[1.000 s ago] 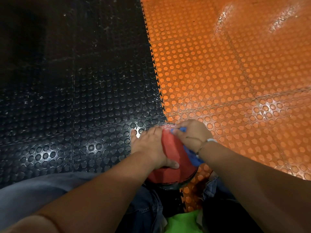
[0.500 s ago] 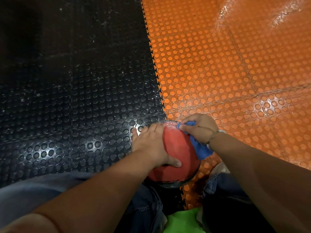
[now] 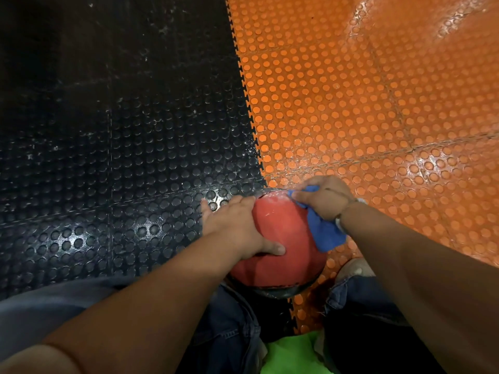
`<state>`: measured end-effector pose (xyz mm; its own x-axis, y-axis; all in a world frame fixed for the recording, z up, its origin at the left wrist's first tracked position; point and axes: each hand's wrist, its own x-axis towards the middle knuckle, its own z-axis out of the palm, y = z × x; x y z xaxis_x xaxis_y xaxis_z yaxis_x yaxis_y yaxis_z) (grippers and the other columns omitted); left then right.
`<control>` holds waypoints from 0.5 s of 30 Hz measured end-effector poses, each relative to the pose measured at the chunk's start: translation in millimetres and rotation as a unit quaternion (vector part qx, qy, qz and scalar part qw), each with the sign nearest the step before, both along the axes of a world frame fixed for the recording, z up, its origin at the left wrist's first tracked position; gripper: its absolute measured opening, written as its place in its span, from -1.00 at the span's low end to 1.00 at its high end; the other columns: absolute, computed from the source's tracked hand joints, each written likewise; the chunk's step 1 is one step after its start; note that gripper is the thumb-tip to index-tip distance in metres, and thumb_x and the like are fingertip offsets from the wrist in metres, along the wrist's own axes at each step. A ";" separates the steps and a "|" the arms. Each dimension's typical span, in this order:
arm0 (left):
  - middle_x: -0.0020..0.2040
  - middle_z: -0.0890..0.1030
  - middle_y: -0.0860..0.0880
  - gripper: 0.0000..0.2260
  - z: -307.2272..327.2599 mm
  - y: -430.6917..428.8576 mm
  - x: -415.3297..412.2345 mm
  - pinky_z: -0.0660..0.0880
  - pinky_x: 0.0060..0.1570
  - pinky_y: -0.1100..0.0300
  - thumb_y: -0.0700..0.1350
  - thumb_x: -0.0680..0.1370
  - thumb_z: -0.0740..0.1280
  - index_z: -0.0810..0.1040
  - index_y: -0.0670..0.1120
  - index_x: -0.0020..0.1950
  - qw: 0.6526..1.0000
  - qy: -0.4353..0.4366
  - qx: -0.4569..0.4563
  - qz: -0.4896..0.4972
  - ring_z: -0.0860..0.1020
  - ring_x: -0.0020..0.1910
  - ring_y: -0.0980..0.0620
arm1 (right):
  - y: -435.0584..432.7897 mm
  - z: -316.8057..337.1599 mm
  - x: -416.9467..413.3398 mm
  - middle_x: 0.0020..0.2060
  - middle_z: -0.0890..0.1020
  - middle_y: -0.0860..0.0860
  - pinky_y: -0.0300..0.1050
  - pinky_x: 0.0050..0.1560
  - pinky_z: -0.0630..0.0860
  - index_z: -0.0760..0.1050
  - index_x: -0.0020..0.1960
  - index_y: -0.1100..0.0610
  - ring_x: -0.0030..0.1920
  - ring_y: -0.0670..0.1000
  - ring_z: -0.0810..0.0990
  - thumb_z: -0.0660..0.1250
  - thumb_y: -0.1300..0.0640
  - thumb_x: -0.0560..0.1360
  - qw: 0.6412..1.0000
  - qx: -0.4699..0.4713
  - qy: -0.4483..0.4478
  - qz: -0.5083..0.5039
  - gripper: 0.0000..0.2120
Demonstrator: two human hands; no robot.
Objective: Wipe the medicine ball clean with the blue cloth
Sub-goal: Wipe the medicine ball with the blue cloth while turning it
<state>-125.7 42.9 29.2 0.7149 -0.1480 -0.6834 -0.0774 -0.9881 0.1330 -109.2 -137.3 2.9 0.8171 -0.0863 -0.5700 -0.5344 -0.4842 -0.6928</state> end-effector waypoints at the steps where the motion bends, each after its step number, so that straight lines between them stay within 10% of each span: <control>1: 0.52 0.17 0.10 0.08 -0.4 -2.0 -1.0 -0.30 0.40 -0.23 0.51 0.14 0.37 0.03 0.16 0.53 1.000 -0.006 0.000 -0.005 0.18 0.49 0.07 | -0.8 -1.6 -0.6 -0.33 0.61 -0.03 0.02 0.04 0.56 0.58 -0.27 0.02 -0.18 0.07 0.59 0.46 0.08 0.40 1.000 -0.017 -0.005 -0.001 -0.90; 7: 0.50 0.19 0.11 0.07 -3.4 -3.7 -3.2 -0.25 0.42 -0.23 0.50 0.13 0.39 0.07 0.15 0.52 1.000 -0.023 -0.017 0.005 0.20 0.48 0.07 | 29.3 10.5 -0.7 -0.16 0.65 -0.03 -0.06 0.04 0.50 0.64 -0.17 -0.04 -0.07 -0.01 0.58 0.44 -0.04 0.38 0.948 -0.062 -0.082 0.302 -0.92; 11: 0.53 0.15 0.11 0.08 -3.7 -4.4 -8.3 -0.28 0.42 -0.19 0.50 0.13 0.38 0.03 0.18 0.53 0.999 -0.030 -0.024 0.002 0.13 0.50 0.09 | 0.8 11.3 4.0 -0.20 0.63 -0.09 0.01 0.11 0.51 0.63 -0.25 -0.06 -0.05 -0.01 0.59 0.48 0.03 0.36 0.988 -0.016 -0.037 0.150 -0.96; 15: 0.52 0.17 0.10 0.09 -4.5 -4.3 -6.3 -0.28 0.42 -0.18 0.49 0.12 0.39 0.06 0.14 0.53 0.999 -0.030 -0.019 0.000 0.16 0.49 0.08 | 22.8 12.3 -2.1 -0.21 0.51 -0.17 -0.08 0.09 0.45 0.64 -0.16 -0.06 -0.02 -0.05 0.53 0.43 -0.01 0.39 0.937 -0.053 -0.104 0.328 -0.93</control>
